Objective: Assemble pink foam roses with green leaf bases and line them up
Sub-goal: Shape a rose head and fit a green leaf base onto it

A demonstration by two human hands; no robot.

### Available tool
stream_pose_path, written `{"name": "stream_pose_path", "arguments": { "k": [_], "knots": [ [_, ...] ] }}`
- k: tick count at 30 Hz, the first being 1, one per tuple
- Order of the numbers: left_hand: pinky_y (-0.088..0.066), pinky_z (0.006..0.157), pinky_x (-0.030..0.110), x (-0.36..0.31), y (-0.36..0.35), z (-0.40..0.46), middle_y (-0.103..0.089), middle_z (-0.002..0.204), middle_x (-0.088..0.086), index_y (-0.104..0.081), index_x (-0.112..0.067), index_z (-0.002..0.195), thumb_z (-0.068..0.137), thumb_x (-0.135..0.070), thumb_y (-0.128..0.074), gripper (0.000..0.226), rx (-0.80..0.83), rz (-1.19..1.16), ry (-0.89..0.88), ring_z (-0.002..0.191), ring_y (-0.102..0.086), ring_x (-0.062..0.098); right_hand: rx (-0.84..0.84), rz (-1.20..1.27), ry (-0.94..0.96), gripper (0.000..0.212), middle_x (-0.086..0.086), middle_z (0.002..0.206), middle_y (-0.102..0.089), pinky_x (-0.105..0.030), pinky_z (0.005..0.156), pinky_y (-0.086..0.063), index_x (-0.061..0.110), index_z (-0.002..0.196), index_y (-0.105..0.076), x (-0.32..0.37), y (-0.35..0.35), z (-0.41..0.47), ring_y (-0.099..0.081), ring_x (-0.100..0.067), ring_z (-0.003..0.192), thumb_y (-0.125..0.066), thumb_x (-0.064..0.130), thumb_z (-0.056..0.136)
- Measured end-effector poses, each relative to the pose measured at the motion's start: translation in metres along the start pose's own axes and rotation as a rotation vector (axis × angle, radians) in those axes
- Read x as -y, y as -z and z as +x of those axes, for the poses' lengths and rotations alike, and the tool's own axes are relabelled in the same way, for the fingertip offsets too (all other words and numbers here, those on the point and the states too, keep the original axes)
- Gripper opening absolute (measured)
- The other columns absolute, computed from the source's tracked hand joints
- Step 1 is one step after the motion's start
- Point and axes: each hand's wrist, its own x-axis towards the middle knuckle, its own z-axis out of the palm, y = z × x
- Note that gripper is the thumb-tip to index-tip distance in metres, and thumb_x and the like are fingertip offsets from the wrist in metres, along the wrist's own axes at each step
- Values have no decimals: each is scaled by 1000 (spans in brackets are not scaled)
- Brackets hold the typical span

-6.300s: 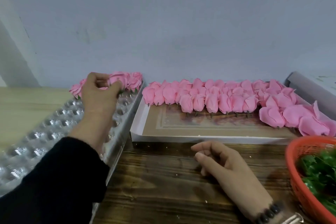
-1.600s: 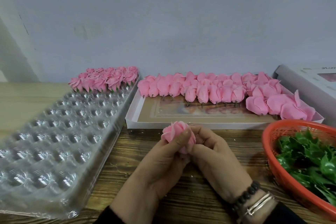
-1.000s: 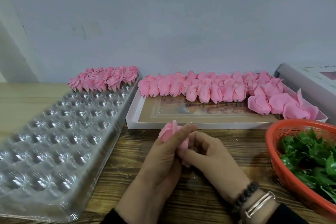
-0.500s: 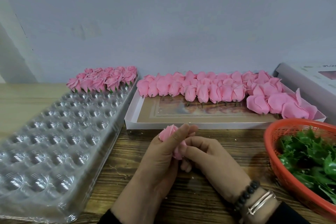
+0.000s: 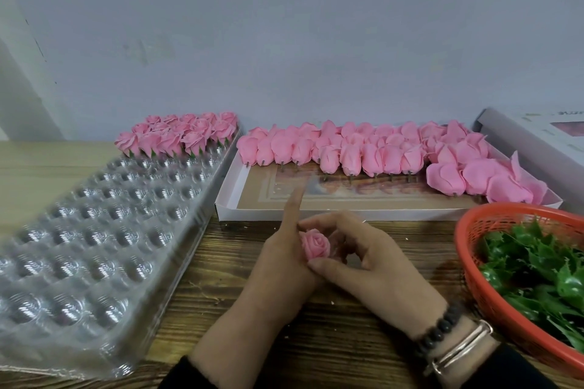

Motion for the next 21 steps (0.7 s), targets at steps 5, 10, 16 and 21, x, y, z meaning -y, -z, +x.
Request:
{"name": "stream_pose_path", "arguments": {
  "k": [5,10,16,21],
  "knots": [
    [-39,64,-1,2,-3,1,-66,72,-23,-7,-51,139,69,-12,-76,105,89,79,19,75,-60,-14,-28,44,-44,16,-15,79,-61,-31,69,-44,21,82,-66,-1,0,1,-54,-22,71,-70,6,77],
    [-52,74,21,2,-2,1,-62,93,15,-17,-54,135,59,-12,-82,109,51,-100,6,76,-62,6,-150,142,-82,11,-14,70,-64,-30,63,-48,13,77,-65,-8,2,3,-55,-24,64,-67,3,79],
    [-45,61,6,0,-3,2,-55,99,5,-33,-34,132,53,-19,-87,97,24,-182,-1,74,-59,-10,-300,346,-149,14,3,58,-54,-15,53,-42,10,73,-62,-17,6,5,-48,-7,56,-65,-3,78],
    [-49,91,26,4,-4,2,-55,109,7,-25,-44,138,50,-26,-84,107,27,-147,-26,102,-58,10,-138,242,-141,12,-2,60,-55,-13,52,-39,9,73,-64,-14,5,4,-45,-7,56,-67,-2,77]
  ]
}}
